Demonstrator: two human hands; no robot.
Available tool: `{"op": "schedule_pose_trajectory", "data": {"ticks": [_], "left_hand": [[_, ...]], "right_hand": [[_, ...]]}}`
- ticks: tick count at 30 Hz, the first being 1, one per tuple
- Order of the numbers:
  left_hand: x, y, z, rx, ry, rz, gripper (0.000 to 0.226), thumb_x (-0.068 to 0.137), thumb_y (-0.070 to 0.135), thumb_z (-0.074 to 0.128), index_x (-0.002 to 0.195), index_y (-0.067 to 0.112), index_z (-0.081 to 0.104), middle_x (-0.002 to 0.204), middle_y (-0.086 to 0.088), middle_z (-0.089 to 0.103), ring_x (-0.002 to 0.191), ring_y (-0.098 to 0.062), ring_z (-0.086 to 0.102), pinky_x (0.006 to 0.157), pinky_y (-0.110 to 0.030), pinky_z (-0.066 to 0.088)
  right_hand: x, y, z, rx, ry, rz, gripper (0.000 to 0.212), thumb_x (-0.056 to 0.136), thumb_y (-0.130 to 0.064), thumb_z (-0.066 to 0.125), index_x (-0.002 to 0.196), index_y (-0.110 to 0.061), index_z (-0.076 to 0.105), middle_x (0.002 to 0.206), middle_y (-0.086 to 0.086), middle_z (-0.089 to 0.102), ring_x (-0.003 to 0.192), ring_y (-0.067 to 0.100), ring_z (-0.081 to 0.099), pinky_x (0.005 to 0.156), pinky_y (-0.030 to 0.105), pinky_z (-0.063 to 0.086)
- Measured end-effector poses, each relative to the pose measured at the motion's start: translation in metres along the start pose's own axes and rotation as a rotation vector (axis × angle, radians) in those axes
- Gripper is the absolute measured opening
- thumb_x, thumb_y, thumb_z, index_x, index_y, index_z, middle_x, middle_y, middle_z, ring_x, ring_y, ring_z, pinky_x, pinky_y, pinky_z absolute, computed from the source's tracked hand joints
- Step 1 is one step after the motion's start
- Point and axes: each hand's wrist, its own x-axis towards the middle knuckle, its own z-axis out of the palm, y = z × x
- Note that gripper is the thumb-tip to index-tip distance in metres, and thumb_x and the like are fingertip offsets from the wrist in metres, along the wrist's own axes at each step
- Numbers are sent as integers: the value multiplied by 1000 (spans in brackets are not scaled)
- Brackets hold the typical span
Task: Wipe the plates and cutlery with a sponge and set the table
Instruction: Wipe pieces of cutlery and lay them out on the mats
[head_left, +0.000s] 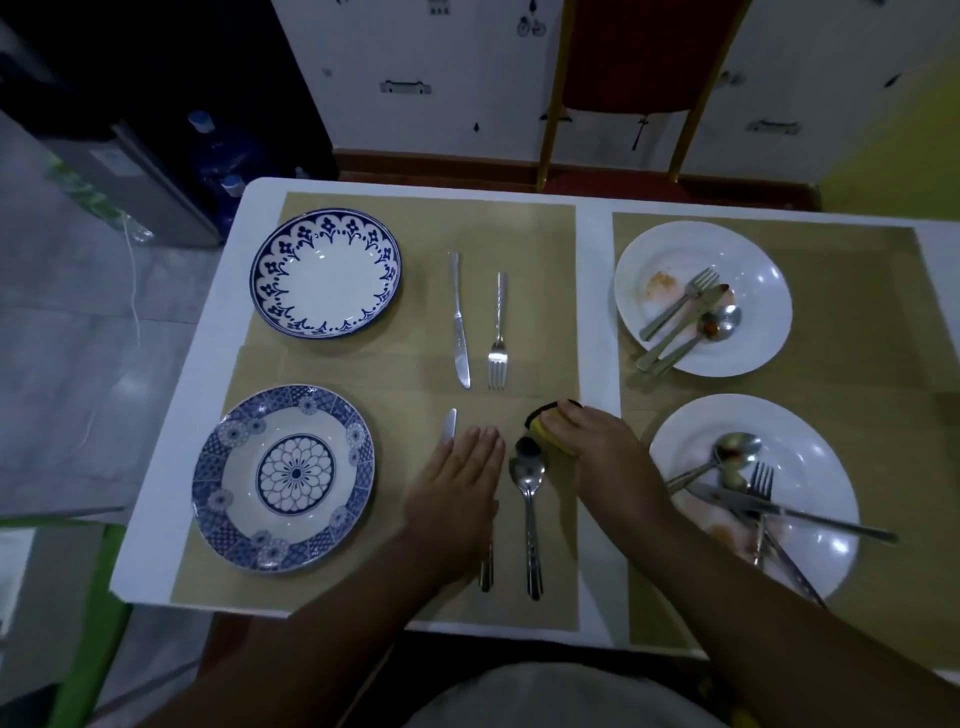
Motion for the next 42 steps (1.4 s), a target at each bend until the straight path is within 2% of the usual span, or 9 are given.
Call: {"op": "schedule_pose_trajectory", "data": {"ticks": [5, 15, 21, 23, 27, 31, 33, 37, 42], "left_hand": [[-3, 26, -2, -60, -10, 32, 77, 99, 58, 16, 159, 15, -7, 163, -3, -19, 152, -21, -21, 124, -41, -12], [6, 56, 4, 46, -23, 106, 79, 102, 58, 26, 158, 16, -11, 163, -4, -22, 147, -18, -28, 123, -41, -14], [12, 85, -25, -9, 41, 140, 77, 103, 56, 26, 158, 15, -10, 158, -2, -24, 149, -19, -25, 119, -40, -18], [21, 100, -27, -57, 99, 173, 76, 102, 57, 27, 159, 16, -3, 163, -2, -17, 151, -20, -20, 120, -39, -15], [36, 134, -28, -20, 172, 253, 69, 97, 50, 36, 152, 9, 41, 159, -11, 37, 150, -28, 27, 119, -48, 14], [53, 166, -28, -53, 172, 222, 63, 99, 43, 35, 151, 9, 42, 158, -11, 41, 149, -32, 33, 122, -45, 17], [64, 179, -33, -106, 169, 161, 53, 99, 36, 48, 146, 13, 48, 150, -8, 50, 140, -31, 42, 117, -42, 30], [87, 203, -43, -140, 210, 40, 31, 97, 36, 57, 121, 17, 61, 125, -6, 56, 116, -25, 48, 97, -38, 44], [104, 220, -47, -150, 138, -111, 27, 94, 32, 62, 116, 15, 64, 121, -8, 53, 117, -27, 45, 97, -39, 43]], "right_hand": [[-24, 21, 1, 3, -64, 90, 66, 71, 11, 50, 129, -20, 59, 135, 7, 55, 121, 29, 51, 103, 35, 36], [-49, 29, -21, -33, -30, 73, 85, 59, 24, 58, 131, -21, 56, 134, 3, 55, 121, 24, 50, 104, 26, 30], [-74, 36, -55, -46, 90, 110, 71, 66, 16, 64, 128, -19, 59, 131, 3, 59, 119, 22, 51, 101, 28, 32], [-85, 49, -64, -28, 98, 148, 73, 67, 17, 62, 130, -20, 58, 133, 2, 57, 121, 22, 51, 102, 31, 36], [-105, 70, -88, -10, 125, 145, 44, 75, -4, 61, 117, -14, 66, 120, 6, 65, 111, 24, 61, 96, 36, 44], [-123, 94, -105, -8, 82, 194, 32, 81, -24, 69, 112, -18, 68, 113, 1, 67, 104, 17, 61, 91, 28, 47], [-131, 103, -111, -14, 73, 216, 32, 84, -28, 54, 112, -19, 67, 113, -1, 66, 103, 16, 59, 89, 28, 46], [-140, 112, -122, -19, 89, 219, 42, 73, -5, 64, 113, -18, 66, 114, 1, 65, 101, 16, 58, 85, 21, 40], [-146, 131, -128, 19, 67, 236, 52, 67, -2, 75, 114, -23, 64, 114, -5, 64, 98, 13, 57, 80, 14, 35]]}}
